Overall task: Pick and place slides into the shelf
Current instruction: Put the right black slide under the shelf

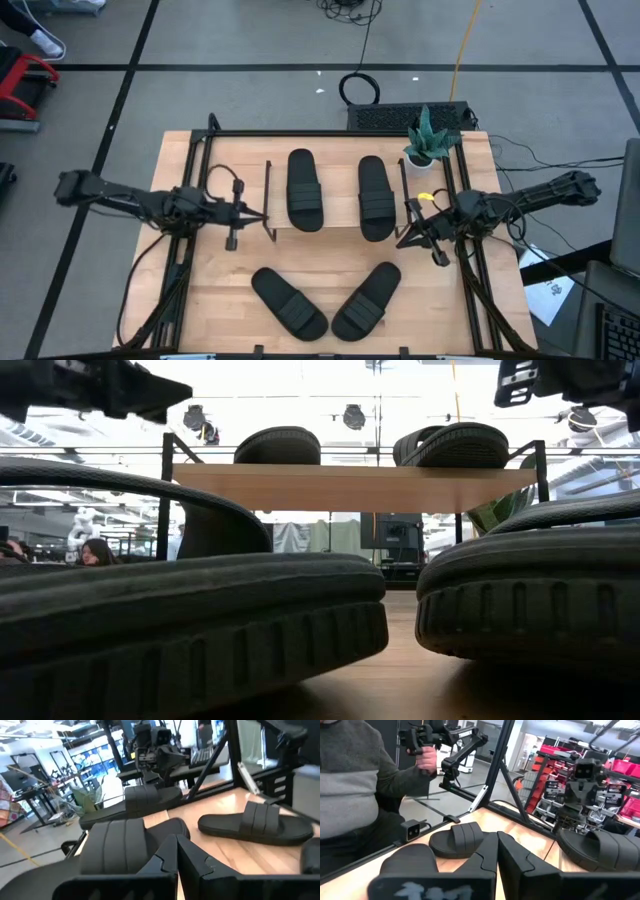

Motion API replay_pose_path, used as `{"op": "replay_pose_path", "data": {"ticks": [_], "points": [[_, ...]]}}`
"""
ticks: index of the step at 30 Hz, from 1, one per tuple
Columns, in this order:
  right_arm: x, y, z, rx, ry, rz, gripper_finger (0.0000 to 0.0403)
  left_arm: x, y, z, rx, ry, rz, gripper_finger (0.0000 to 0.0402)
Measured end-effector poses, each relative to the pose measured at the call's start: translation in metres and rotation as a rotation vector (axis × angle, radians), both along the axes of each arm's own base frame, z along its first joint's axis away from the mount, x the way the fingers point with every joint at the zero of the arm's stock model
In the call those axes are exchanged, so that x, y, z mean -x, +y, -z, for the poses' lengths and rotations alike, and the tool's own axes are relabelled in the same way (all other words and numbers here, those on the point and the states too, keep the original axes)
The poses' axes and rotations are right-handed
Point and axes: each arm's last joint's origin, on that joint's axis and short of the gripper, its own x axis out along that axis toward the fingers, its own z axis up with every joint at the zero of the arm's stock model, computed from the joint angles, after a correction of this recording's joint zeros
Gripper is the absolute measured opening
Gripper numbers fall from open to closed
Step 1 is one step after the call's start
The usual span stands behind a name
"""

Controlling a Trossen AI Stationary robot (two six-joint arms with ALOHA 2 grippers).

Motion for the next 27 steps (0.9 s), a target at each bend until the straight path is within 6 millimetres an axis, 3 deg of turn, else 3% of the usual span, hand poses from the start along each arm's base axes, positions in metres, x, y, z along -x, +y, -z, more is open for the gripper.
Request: {"op": "replay_pose_path", "data": {"ticks": [9, 16, 27], "points": [[0.002, 0.0, -0.003, -0.024, -0.01, 0.0, 0.0, -0.048, -0.043, -0.019, -0.135, 0.122, -0.043, 0.0003], [0.005, -0.001, -0.005, -0.048, -0.021, 0.001, 0.0, -0.08, -0.085, -0.012, -0.189, 0.216, 0.052, 0.0002], [0.006, -0.001, -0.009, -0.08, -0.049, -0.002, 0.0, -0.124, -0.149, -0.008, -0.306, 0.243, -0.026, 0.0006]]}}
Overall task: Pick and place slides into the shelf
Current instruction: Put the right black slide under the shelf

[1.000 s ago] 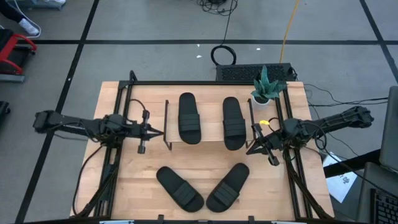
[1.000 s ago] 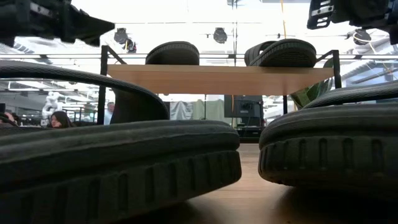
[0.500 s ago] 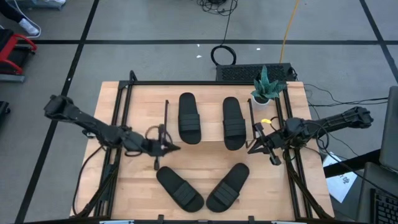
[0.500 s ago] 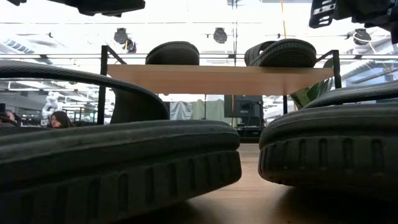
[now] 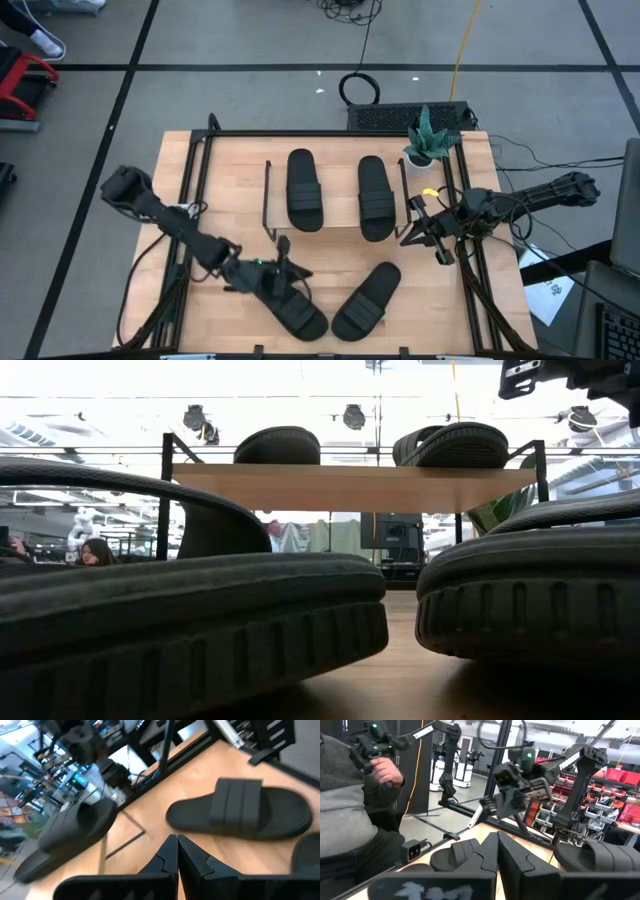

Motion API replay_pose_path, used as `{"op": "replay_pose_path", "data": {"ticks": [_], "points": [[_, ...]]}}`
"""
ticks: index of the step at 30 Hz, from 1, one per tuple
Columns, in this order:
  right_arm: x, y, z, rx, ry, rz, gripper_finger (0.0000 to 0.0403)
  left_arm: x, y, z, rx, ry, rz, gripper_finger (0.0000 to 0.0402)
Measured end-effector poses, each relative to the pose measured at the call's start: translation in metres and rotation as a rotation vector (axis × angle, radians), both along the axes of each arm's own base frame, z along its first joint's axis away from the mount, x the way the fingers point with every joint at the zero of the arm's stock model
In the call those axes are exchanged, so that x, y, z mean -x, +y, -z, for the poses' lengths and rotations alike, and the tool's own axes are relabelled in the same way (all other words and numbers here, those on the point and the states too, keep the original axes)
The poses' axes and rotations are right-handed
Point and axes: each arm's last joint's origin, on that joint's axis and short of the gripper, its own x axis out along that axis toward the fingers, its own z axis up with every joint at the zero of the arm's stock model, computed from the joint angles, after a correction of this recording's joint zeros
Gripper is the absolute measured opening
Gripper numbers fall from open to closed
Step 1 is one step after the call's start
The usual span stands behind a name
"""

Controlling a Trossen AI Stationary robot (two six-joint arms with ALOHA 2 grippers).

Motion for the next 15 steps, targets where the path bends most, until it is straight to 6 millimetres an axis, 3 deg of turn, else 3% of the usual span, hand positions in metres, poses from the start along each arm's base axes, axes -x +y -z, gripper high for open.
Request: {"op": "replay_pose_path", "data": {"ticks": [7, 11, 15], "points": [[0.0, 0.0, -0.002, -0.041, 0.0, -0.003, 0.0, -0.021, -0.035, -0.005, 0.017, 0.001, 0.038, 0.002], [0.0, 0.0, -0.002, -0.054, 0.0, -0.004, 0.0, -0.042, -0.047, -0.007, 0.117, 0.007, -0.03, 0.0038], [0.0, 0.0, -0.005, -0.072, -0.019, -0.006, 0.0, -0.066, -0.056, 0.001, 0.104, 0.107, -0.08, 0.0053]]}}
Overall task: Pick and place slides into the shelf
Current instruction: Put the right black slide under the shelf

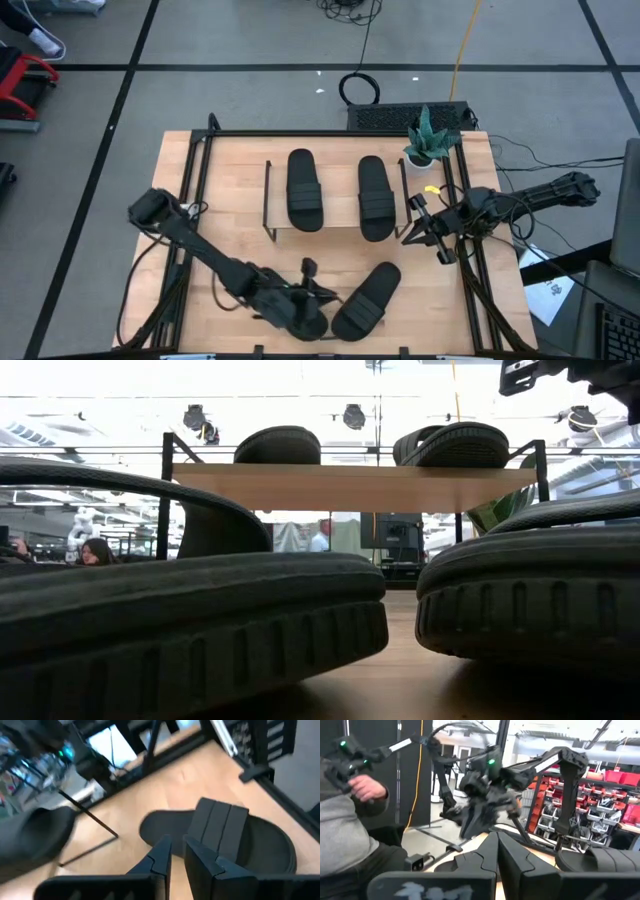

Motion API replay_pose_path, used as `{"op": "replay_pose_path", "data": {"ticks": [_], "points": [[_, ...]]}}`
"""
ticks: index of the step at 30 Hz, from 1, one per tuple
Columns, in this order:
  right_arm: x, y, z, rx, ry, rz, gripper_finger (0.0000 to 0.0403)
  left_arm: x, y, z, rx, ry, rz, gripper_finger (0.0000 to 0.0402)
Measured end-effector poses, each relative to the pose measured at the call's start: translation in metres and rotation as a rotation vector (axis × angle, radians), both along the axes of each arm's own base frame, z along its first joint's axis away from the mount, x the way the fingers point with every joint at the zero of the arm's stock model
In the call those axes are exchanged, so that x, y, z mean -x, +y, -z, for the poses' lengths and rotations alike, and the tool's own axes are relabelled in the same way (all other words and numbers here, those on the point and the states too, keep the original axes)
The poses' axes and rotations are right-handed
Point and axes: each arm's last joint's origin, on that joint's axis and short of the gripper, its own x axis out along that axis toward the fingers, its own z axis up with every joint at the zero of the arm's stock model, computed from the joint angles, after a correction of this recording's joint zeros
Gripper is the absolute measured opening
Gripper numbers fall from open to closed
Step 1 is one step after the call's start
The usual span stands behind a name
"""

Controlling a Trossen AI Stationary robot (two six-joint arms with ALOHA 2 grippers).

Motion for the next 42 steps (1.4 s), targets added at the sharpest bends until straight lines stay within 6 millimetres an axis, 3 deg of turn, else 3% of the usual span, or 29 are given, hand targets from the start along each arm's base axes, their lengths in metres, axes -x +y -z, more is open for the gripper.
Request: {"op": "replay_pose_path", "data": {"ticks": [5, 12, 20, 29, 36, 42], "points": [[0.0, 0.0, 0.0, -0.039, 0.015, -0.006, 0.0, -0.03, -0.015, 0.011, 0.007, 0.085, -0.028, 0.0079], [0.0, 0.0, 0.001, -0.043, 0.031, -0.007, 0.0, -0.058, -0.035, 0.022, 0.08, 0.147, 0.076, 0.0136], [0.0, 0.0, 0.001, -0.042, 0.035, -0.007, 0.0, -0.062, -0.043, 0.037, 0.087, 0.193, 0.124, 0.0229], [0.0, 0.0, 0.002, -0.047, 0.046, -0.007, 0.0, -0.066, -0.043, 0.052, -0.073, 0.178, 0.127, 0.0312], [0.0, 0.0, 0.002, -0.04, 0.041, -0.007, 0.0, -0.075, -0.029, 0.053, -0.063, 0.179, 0.088, 0.0337], [0.0, 0.0, 0.002, -0.041, 0.042, -0.007, 0.0, -0.077, -0.032, 0.05, 0.007, 0.161, 0.153, 0.0338]]}}
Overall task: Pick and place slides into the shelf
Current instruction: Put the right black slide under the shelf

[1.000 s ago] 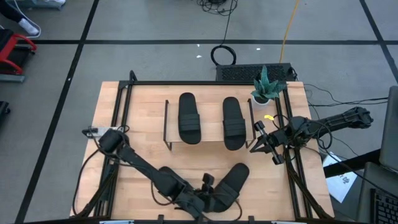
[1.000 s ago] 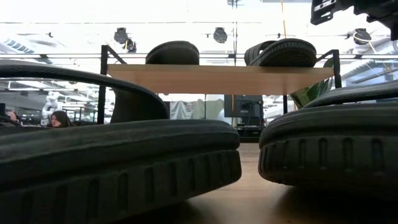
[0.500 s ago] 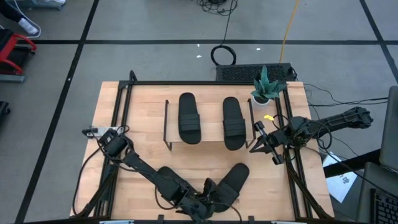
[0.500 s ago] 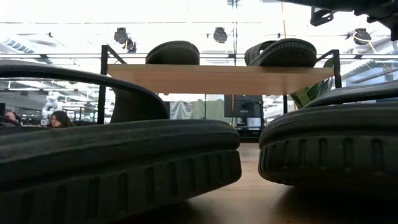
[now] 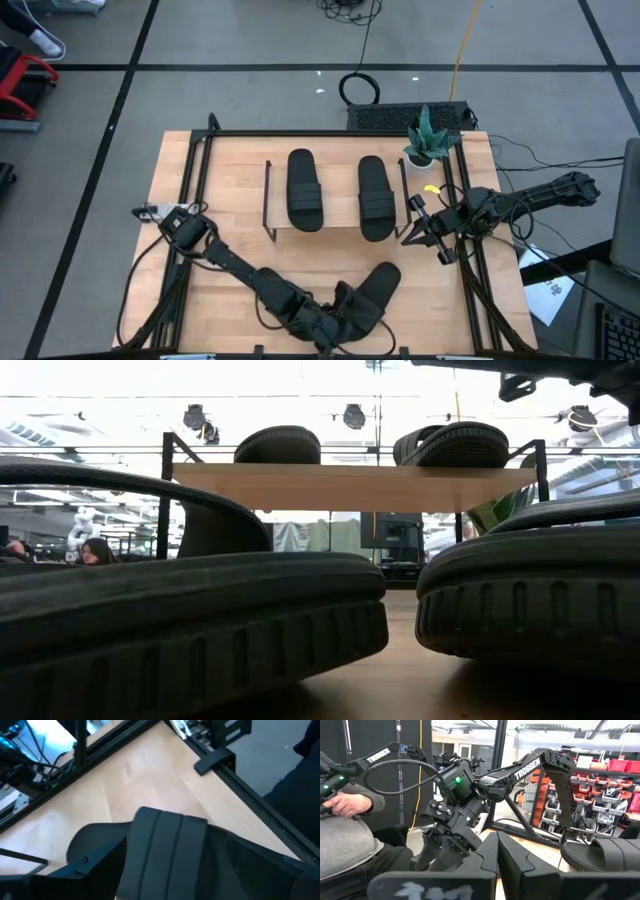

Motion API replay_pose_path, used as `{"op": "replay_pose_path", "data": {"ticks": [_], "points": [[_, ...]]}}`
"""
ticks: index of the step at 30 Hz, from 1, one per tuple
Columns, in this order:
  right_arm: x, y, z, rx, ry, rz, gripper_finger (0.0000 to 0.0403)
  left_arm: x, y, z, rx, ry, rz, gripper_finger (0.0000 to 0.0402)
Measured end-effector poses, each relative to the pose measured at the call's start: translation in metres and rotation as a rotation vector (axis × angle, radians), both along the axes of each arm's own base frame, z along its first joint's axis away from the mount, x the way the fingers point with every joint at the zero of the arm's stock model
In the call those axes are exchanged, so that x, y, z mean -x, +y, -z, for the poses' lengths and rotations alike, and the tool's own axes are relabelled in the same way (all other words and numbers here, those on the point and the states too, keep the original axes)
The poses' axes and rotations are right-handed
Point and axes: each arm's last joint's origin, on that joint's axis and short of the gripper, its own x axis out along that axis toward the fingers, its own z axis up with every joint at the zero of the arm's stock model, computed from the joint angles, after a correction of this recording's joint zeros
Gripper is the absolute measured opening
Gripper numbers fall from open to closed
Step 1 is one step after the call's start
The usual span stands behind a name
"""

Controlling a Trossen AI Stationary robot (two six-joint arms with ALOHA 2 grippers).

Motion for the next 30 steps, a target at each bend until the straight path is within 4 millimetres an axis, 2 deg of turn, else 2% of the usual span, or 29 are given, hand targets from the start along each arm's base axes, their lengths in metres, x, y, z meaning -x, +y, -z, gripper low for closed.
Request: {"op": "replay_pose_path", "data": {"ticks": [8, 11, 17, 21, 30], "points": [[0.0, 0.0, 0.0, -0.006, 0.004, -0.001, 0.0, 0.001, 0.0, 0.001, -0.069, -0.003, 0.031, 0.0338], [0.0, 0.0, 0.0, -0.006, 0.004, -0.001, 0.0, -0.001, 0.002, 0.002, -0.041, 0.015, 0.072, 0.0338], [0.0, 0.0, 0.0, -0.005, 0.004, -0.001, 0.0, -0.008, 0.007, 0.024, -0.085, 0.058, 0.12, 0.0338], [0.0, 0.0, 0.0, -0.005, 0.004, -0.001, 0.0, -0.014, 0.016, 0.035, -0.143, 0.064, 0.075, 0.0338], [0.0, 0.0, 0.0, -0.004, 0.004, 0.0, 0.0, -0.023, 0.03, 0.033, -0.246, 0.021, 0.035, 0.0338]]}}
